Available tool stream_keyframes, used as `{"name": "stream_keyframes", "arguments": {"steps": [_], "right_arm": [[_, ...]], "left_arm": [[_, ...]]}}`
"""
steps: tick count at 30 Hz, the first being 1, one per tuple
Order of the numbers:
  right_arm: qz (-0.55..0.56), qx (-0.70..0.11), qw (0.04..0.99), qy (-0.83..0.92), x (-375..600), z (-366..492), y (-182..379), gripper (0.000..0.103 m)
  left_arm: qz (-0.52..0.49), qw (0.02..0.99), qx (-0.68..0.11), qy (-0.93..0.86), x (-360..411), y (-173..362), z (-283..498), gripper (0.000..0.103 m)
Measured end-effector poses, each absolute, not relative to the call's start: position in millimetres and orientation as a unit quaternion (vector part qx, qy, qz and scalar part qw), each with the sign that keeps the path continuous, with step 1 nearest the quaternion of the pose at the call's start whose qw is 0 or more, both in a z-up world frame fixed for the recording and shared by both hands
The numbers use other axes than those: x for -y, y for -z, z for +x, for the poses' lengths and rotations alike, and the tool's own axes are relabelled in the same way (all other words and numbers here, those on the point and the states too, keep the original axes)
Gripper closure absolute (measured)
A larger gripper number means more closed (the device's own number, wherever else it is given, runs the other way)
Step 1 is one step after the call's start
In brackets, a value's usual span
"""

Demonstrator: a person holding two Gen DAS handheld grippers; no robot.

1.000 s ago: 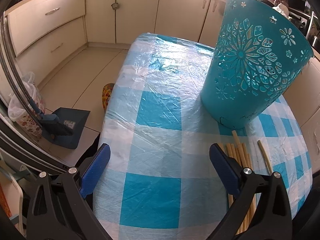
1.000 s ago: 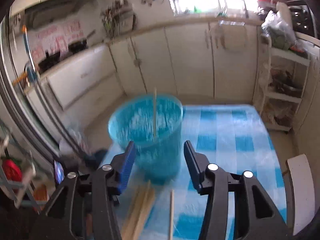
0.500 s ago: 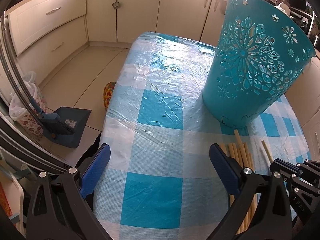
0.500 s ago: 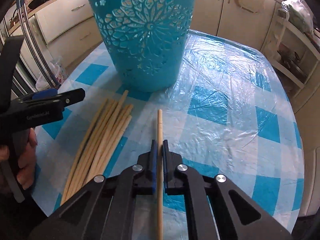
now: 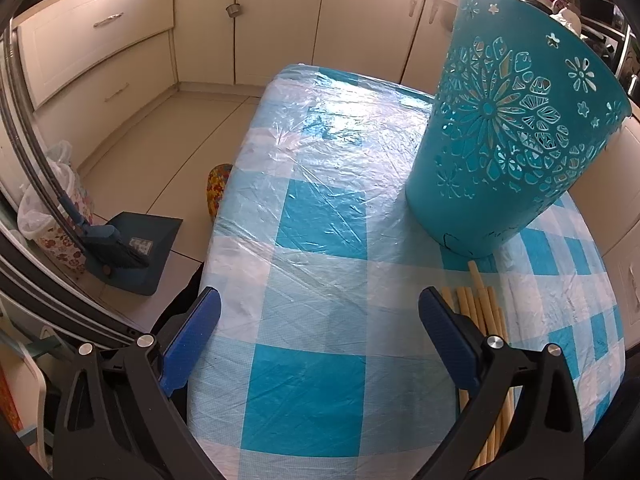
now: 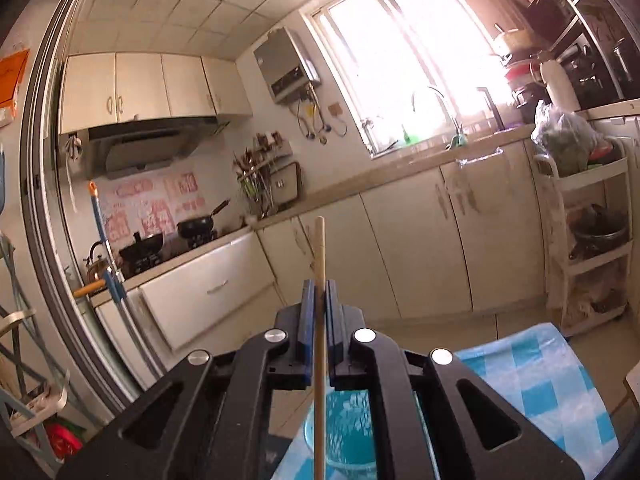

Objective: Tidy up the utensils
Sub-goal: 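Lower the chopstick into the teal basket and open the right gripper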

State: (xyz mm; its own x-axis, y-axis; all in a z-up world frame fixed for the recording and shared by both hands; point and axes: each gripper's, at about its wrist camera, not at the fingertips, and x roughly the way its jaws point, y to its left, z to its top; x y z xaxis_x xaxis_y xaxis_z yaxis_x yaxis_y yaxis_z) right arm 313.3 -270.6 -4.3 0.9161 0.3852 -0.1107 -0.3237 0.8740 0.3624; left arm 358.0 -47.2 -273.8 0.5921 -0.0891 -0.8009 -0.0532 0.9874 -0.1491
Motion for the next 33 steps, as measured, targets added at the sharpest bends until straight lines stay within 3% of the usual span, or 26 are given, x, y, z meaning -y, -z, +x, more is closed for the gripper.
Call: {"name": "stream_keyframes", "arguments": {"steps": [5,17,21,28,33], "right_arm": [[0.148,-0.061,0.978,-0.136,248.1,348.9,23.4,0.097],[0.13,-0.147,0.974,-0.116,257.7,360.8,79.8,0.096],[0.119,-0.141,0.975,-0.125,260.3,343.4,73.2,0.087],[0.121,-0.099,0.98,-0.125,279.2,276.1,48.1,0.08],[0.091,-0.161,0.976,-0.113,277.6,236.8,79.2,0.073]], "left_arm": [[-0.081,0.889,-0.451,0.013,45.8,273.6,358.5,0.008],[-0.087,0.889,-0.449,0.014,44.5,273.3,359.2,0.008],[-0.086,0.889,-0.449,0.012,44.2,272.6,359.2,0.008],[-0.083,0.892,-0.444,0.009,44.8,271.9,357.7,0.008],[-0.08,0.895,-0.439,0.009,45.9,270.6,355.6,0.008]]}}
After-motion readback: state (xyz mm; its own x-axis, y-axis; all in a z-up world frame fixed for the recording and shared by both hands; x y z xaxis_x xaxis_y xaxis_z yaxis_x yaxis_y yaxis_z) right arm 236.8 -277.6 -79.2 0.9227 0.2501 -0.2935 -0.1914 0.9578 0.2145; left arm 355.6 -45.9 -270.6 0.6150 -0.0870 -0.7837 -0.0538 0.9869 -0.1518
